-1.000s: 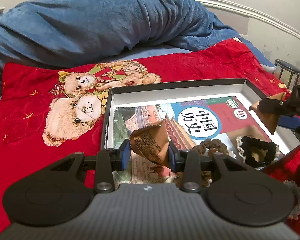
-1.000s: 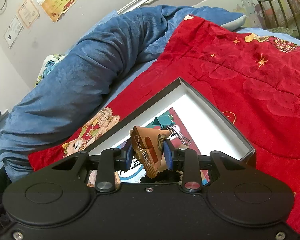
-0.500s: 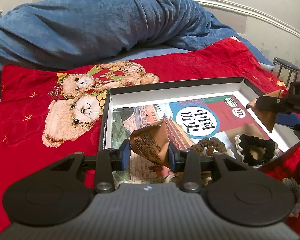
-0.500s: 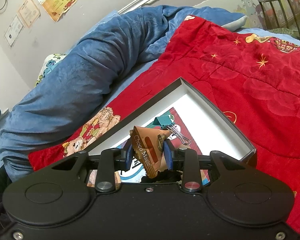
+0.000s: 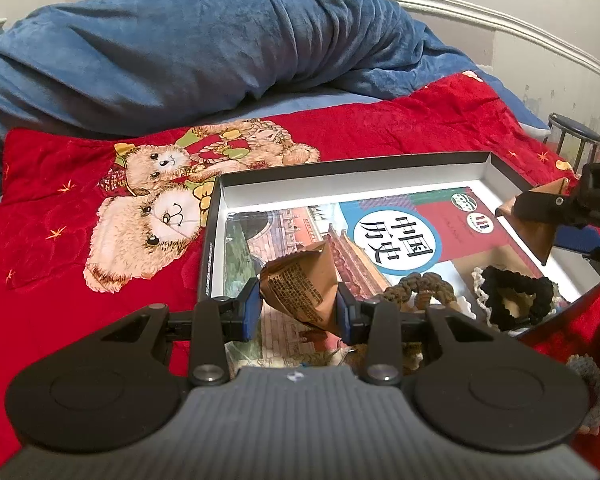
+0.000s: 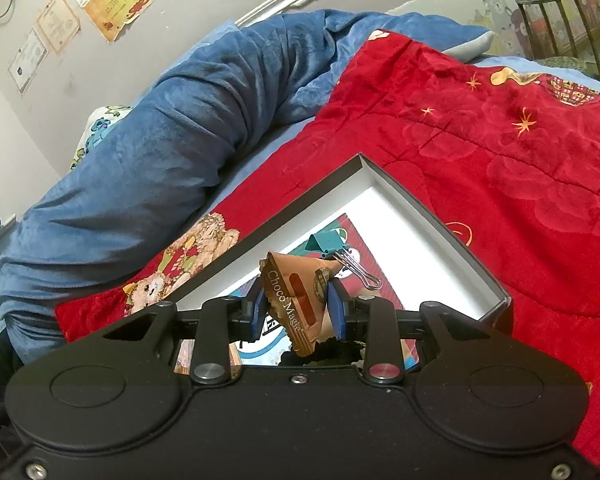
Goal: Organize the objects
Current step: 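Hold brown packet over box with left tool while right tool carries Choco Magic packet over box, then open left tool dropping brown packet into box while right tool releases Choco Magic packet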
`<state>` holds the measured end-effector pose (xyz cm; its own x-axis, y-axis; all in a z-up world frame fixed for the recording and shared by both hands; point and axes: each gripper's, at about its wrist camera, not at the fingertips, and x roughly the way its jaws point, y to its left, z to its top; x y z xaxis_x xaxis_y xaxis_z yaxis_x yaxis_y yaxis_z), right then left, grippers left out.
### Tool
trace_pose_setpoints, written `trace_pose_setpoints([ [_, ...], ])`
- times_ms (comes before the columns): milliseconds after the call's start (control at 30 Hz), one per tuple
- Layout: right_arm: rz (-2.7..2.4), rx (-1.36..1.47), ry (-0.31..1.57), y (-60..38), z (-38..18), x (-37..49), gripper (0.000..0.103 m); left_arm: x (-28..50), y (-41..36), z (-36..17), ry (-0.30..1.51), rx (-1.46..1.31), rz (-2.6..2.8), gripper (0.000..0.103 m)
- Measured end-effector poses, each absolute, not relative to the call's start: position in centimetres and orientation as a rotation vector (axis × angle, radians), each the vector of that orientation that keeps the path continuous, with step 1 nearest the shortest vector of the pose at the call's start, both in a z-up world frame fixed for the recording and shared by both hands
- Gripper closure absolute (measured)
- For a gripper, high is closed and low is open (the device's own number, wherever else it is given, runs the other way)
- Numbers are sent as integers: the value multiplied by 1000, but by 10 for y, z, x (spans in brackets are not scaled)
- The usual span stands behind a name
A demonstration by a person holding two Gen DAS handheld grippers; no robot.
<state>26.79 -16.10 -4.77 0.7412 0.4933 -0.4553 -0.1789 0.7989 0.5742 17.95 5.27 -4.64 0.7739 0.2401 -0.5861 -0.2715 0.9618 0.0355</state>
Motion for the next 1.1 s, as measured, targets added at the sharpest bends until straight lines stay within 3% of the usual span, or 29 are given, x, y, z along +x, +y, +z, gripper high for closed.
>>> trace_pose_setpoints([
  [833, 389, 554, 670, -156, -56, 267, 72, 180, 42, -53, 620, 3, 273, 58],
  [1033, 378, 505, 670, -147, -58, 266, 71, 180, 35, -57, 630, 32, 274, 51],
  [1100, 373, 483, 665, -143, -58, 265, 70, 180, 30, -59, 624, 76, 285, 43],
])
